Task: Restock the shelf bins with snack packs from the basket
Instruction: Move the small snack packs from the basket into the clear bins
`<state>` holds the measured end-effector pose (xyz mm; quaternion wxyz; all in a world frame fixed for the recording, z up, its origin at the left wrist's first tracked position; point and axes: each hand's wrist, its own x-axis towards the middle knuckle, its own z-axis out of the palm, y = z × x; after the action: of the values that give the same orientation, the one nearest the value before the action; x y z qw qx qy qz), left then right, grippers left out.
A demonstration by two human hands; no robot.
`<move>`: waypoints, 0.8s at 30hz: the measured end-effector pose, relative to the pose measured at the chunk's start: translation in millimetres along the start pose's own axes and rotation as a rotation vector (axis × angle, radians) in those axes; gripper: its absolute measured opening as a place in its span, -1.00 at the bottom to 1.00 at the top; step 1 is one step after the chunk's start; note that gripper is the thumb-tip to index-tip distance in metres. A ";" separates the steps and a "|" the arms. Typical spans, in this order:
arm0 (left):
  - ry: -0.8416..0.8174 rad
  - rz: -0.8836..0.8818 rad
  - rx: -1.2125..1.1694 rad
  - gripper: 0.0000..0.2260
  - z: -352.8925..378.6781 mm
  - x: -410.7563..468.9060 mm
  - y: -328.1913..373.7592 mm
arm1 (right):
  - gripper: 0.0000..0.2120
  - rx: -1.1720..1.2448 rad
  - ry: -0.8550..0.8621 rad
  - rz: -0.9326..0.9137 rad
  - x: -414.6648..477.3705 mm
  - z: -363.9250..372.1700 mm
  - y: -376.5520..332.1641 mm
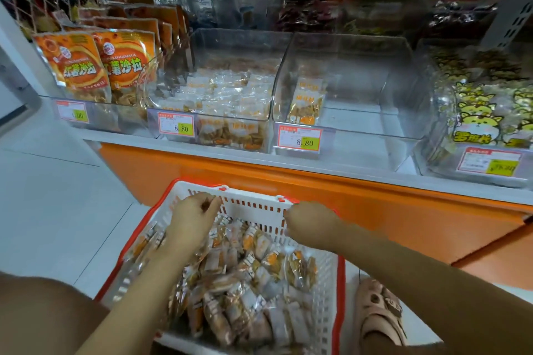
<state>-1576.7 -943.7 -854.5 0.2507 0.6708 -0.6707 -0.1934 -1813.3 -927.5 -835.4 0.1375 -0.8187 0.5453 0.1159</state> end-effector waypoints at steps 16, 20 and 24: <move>-0.605 -0.138 0.615 -0.92 51.0 22.6 -22.1 | -0.78 -0.236 -0.290 0.022 -20.2 69.1 34.8; -0.606 -0.122 0.568 -0.67 53.7 26.0 -29.2 | -0.79 -0.180 -0.308 0.037 -19.9 66.7 33.1; -0.559 -0.100 0.359 -0.77 48.7 28.5 -24.2 | -0.72 0.010 -0.274 0.047 -23.1 55.5 33.8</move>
<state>-1585.6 -976.5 -905.6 -0.0750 0.6573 -0.7030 -0.2610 -1855.5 -900.5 -882.8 0.2119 -0.7815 0.5410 0.2272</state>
